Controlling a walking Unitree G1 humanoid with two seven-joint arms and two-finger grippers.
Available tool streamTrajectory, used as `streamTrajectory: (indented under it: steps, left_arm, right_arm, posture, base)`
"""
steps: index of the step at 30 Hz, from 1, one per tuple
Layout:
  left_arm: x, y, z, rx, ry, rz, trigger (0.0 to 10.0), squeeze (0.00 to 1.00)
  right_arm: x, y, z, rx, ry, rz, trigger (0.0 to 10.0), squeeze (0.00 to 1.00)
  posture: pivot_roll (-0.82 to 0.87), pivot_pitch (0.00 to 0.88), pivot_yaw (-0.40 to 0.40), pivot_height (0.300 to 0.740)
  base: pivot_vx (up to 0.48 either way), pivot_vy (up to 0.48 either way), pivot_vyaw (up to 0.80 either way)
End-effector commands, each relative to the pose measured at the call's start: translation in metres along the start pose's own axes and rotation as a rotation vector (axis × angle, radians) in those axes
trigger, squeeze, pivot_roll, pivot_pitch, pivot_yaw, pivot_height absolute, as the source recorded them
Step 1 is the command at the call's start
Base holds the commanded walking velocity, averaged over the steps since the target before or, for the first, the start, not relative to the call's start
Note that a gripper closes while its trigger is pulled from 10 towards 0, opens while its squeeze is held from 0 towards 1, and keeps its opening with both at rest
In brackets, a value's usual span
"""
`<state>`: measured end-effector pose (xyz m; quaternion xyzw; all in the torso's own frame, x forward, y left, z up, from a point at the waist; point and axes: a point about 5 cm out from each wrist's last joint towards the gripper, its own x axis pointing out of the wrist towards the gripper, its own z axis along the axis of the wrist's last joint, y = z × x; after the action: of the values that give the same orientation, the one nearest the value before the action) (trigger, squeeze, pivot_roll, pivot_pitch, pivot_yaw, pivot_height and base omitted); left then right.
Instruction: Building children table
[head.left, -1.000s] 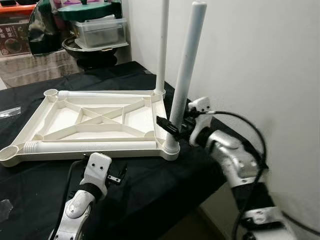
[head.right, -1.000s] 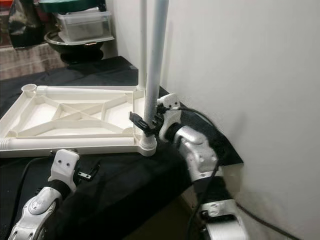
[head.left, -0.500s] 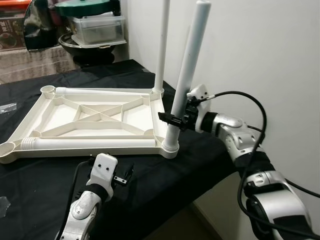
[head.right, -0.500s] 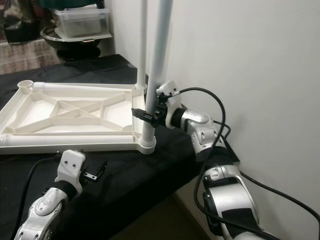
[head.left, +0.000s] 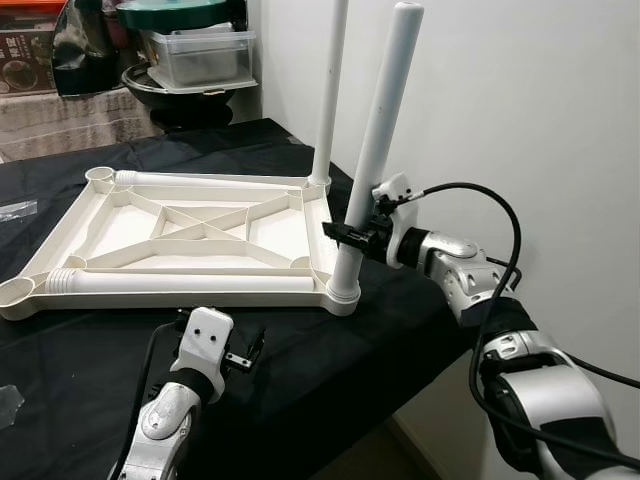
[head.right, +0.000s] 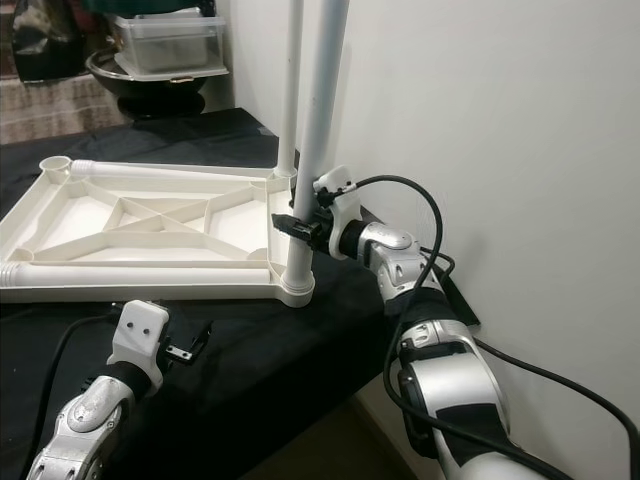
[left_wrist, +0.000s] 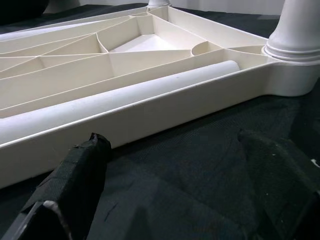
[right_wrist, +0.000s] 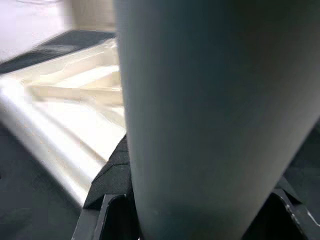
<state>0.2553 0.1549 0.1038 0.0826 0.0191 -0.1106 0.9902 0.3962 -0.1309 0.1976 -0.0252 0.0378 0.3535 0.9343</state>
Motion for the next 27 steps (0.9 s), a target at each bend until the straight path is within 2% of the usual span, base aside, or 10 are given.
streamTrajectory:
  steps: [1,5,9,10,11,16,18,21,22,27]
  left_arm:
    - [-0.002,-0.001,0.000,0.016,0.007,-0.003,10.0,0.00]
    - [0.002,-0.005,0.002,0.007,0.002,-0.005,10.0,0.00]
    - [0.003,-0.007,0.003,0.005,-0.001,-0.006,10.0,0.00]
    - [0.004,-0.007,0.003,0.005,-0.003,-0.010,10.0,0.00]
    - [0.005,-0.007,0.003,0.005,-0.004,-0.012,10.0,0.00]
    - [0.006,-0.005,0.003,0.007,-0.005,-0.010,10.0,0.00]
    - [0.007,-0.006,0.003,0.004,-0.004,-0.012,10.0,0.00]
    - [0.007,-0.007,0.003,0.003,-0.004,-0.014,10.0,0.00]
    - [0.007,-0.008,0.003,0.002,-0.004,-0.019,10.0,0.00]
    - [0.008,-0.009,0.003,-0.004,-0.005,-0.020,10.0,0.00]
  right_arm:
    - [-0.004,-0.013,-0.002,-0.004,0.029,-0.142,0.0,0.00]
    - [0.002,-0.001,-0.027,0.257,0.064,-0.703,0.0,0.00]
    - [0.005,0.009,-0.032,0.296,0.073,-0.741,0.0,0.00]
    - [0.014,0.027,-0.034,0.296,0.086,-0.715,2.6,0.00]
    - [0.022,0.042,-0.034,0.295,0.101,-0.686,9.8,0.00]
    - [0.034,0.061,-0.025,0.264,0.095,-0.575,10.0,0.00]
    - [0.031,0.050,-0.004,0.264,-0.010,-0.522,10.0,1.00]
    - [0.028,0.044,0.003,0.262,-0.038,-0.522,10.0,1.00]
    - [0.025,0.037,0.017,0.282,-0.077,-0.391,10.0,0.00]
    - [-0.011,0.015,0.056,0.105,-0.228,0.010,10.0,0.00]
  posture:
    - [0.14,0.000,-0.116,0.740]
    - [0.14,0.000,-0.113,0.740]
    - [0.14,0.000,-0.112,0.740]
    - [0.13,0.000,-0.112,0.740]
    - [0.13,0.000,-0.111,0.740]
    - [0.12,0.000,-0.108,0.740]
    - [0.11,0.000,-0.103,0.740]
    - [0.11,0.000,-0.103,0.740]
    - [0.11,0.000,-0.104,0.740]
    - [0.10,0.000,-0.100,0.740]
  base:
    - [0.000,0.000,0.00]
    - [0.000,0.000,0.00]
    - [0.000,0.000,0.00]
    - [0.000,0.000,0.00]
    - [0.000,0.000,0.00]
    - [0.000,0.000,0.00]
    - [0.000,0.000,0.00]
    - [0.000,0.000,0.00]
    - [0.000,0.000,0.00]
    - [0.000,0.000,0.00]
